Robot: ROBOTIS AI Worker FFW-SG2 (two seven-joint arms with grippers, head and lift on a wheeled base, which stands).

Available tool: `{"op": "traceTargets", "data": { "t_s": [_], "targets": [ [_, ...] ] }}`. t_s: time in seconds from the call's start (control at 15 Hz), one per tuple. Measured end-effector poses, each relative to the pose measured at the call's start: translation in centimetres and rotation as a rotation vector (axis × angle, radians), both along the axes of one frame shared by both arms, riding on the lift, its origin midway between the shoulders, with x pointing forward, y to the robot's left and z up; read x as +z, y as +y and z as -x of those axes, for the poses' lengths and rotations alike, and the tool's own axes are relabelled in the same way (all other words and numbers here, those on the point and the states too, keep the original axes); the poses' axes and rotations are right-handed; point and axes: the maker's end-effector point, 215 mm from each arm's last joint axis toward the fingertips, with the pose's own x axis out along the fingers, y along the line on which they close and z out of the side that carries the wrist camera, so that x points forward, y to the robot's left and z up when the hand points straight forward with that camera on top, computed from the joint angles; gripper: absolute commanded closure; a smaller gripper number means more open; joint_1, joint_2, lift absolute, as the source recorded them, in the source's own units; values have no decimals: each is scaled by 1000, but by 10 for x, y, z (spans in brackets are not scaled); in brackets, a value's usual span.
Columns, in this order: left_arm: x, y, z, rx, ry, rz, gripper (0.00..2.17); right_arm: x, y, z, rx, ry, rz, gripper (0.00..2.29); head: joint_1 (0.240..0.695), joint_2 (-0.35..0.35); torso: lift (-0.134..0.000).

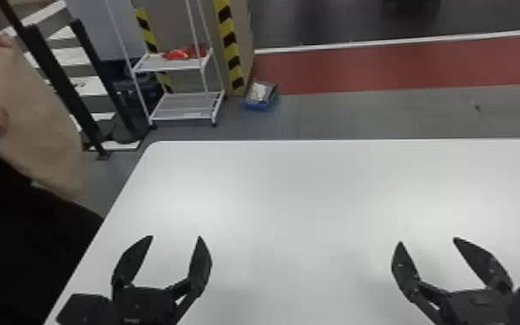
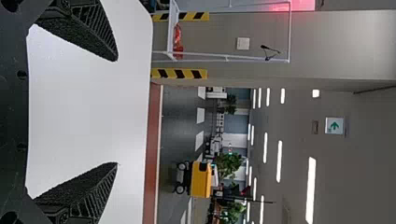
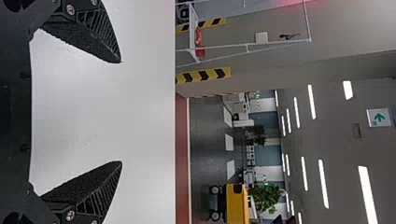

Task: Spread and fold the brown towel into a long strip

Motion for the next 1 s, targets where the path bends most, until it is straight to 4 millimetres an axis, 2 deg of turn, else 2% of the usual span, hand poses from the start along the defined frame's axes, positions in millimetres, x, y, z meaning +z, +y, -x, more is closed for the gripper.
{"op": "traceTargets", "data": {
  "t_s": [1.0],
  "targets": [
    [-7, 1, 0, -6, 12, 6, 76, -7, -14, 0, -25, 13, -3, 113, 695, 185, -113]
  ]
}}
